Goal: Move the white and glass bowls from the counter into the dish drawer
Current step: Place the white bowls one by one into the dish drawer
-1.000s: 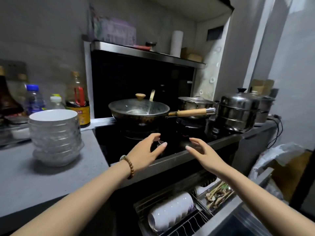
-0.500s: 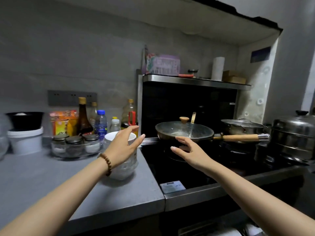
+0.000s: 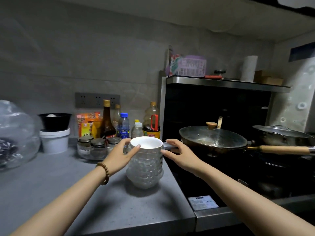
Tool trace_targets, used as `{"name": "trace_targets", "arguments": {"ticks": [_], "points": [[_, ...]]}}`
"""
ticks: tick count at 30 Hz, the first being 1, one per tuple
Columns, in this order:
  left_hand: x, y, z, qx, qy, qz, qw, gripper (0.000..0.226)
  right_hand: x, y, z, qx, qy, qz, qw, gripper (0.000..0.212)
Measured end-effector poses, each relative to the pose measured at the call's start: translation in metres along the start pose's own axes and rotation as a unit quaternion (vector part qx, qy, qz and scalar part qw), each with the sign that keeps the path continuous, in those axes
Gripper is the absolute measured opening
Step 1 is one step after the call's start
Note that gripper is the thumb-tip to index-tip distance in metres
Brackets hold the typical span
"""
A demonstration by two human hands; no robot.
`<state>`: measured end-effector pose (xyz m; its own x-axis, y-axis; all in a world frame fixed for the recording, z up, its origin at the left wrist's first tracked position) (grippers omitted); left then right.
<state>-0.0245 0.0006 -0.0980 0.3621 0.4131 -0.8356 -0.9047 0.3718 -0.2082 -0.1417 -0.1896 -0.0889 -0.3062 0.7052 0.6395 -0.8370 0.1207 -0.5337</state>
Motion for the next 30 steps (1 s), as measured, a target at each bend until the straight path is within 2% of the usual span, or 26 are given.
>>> {"name": "trace_targets", "arguments": {"ticks": [7,13,21,26,30], "points": [[0.014,-0.017,-0.007,0.022,-0.013,0.019,1.000,0.077,-0.009,-0.022,-0.022,0.003,-0.014,0.001,1.000,0.054],[0.017,-0.024,-0.014,0.035,0.017,0.001,0.999,0.071,-0.011,-0.029,-0.026,-0.011,-0.025,0.004,1.000,0.041],[0.020,-0.027,-0.017,0.041,0.061,0.001,0.997,0.067,-0.011,-0.027,-0.031,-0.084,-0.054,0.023,0.995,0.029],[0.001,-0.021,-0.013,0.035,0.104,-0.030,0.993,0.071,0.000,-0.031,-0.020,-0.123,-0.098,0.059,0.986,0.023],[-0.021,-0.009,-0.015,0.044,0.148,-0.062,0.986,0.055,0.006,-0.028,-0.008,-0.157,-0.141,0.082,0.974,0.018]]}}
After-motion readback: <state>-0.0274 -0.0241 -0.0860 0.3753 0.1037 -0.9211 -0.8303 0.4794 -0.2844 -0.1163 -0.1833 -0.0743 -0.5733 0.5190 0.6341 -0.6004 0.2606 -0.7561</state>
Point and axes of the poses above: each hand's wrist, its own y-axis away from the middle knuckle, its own z-axis out of the back of the hand, x = y × z, the point moved 3 cm from there along -y, towards the middle knuckle, and after that the axes turned 15 degrees about z, right-handed, at the moved point
